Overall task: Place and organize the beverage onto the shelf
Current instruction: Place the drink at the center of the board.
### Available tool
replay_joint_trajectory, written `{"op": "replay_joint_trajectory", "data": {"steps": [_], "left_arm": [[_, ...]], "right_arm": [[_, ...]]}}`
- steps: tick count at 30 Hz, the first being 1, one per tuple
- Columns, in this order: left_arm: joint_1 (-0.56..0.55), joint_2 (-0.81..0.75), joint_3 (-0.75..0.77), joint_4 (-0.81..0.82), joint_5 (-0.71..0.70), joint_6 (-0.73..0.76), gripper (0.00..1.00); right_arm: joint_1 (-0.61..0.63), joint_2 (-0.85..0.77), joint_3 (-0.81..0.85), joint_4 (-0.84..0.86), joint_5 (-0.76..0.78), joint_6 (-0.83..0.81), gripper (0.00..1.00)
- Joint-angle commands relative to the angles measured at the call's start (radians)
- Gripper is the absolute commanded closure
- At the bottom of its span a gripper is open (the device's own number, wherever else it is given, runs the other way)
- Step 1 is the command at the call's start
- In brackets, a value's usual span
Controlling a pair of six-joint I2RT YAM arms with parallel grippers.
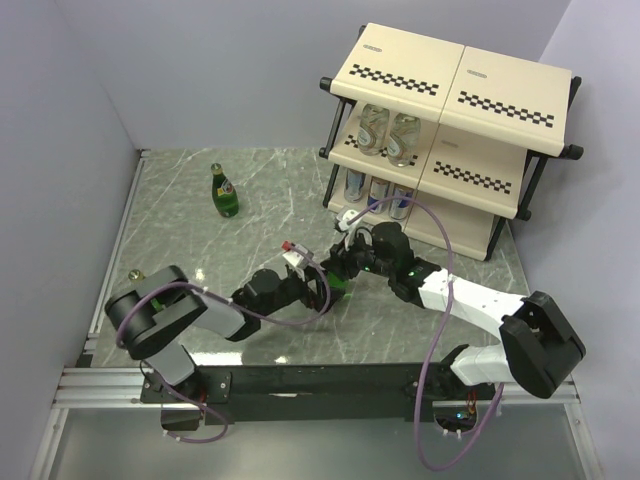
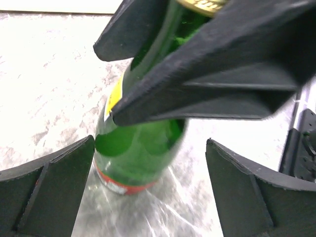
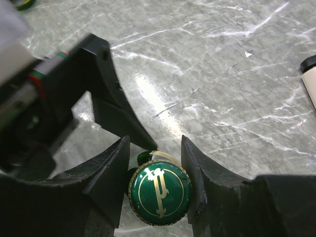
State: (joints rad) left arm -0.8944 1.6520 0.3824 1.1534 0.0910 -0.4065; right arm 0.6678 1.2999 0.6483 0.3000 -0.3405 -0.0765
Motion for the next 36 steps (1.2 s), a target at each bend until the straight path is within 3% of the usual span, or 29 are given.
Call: {"op": "replay_joint_trajectory", "data": {"steps": [1, 9, 11, 12, 15, 20, 26, 31, 36], "left_arm": [[-0.012, -0.099, -0.034, -0.055, 0.046, 0.012, 0.01], [-0.060, -0.257, -0.088, -0.250, 0.058, -0.031, 0.00], [-0.069, -0.299, -0.099, -0.285, 0.061, -0.044, 0.00], [-0.070, -0.348, -0.109, -0.323, 0.058, -0.046, 0.01], [-0.078, -0.460, -0.114, -0.435, 0.036, -0.058, 0.01], [-0.078, -0.632, -0.099, -0.584, 0.004, -0.064, 0.00], [-0.080, -0.686, -0.068, -0.679, -0.031, -0.043, 0.01], [-0.080, -0.692, -0.043, -0.715, -0.030, -0.032, 0.01], [-0.078, -0.727, 0.030, -0.825, -0.063, 0.046, 0.00]], "right_arm": [[0.003, -0.025, 0.031, 0.033, -0.003, -0.039, 1.00], [0.004, 0.007, 0.085, -0.108, -0.104, -0.124, 0.98], [0.003, -0.002, 0.088, -0.130, -0.127, -0.140, 0.88], [0.001, -0.008, 0.088, -0.137, -0.135, -0.149, 0.77], [0.001, -0.033, 0.076, -0.157, -0.150, -0.163, 0.59], [0.003, -0.057, 0.082, -0.209, -0.152, -0.172, 0.43], [0.003, -0.097, 0.143, -0.272, -0.227, -0.192, 0.17], [-0.004, -0.169, 0.184, -0.291, -0.278, -0.197, 0.14], [-0.100, -0.263, 0.250, -0.384, -0.336, -0.194, 0.14]]}}
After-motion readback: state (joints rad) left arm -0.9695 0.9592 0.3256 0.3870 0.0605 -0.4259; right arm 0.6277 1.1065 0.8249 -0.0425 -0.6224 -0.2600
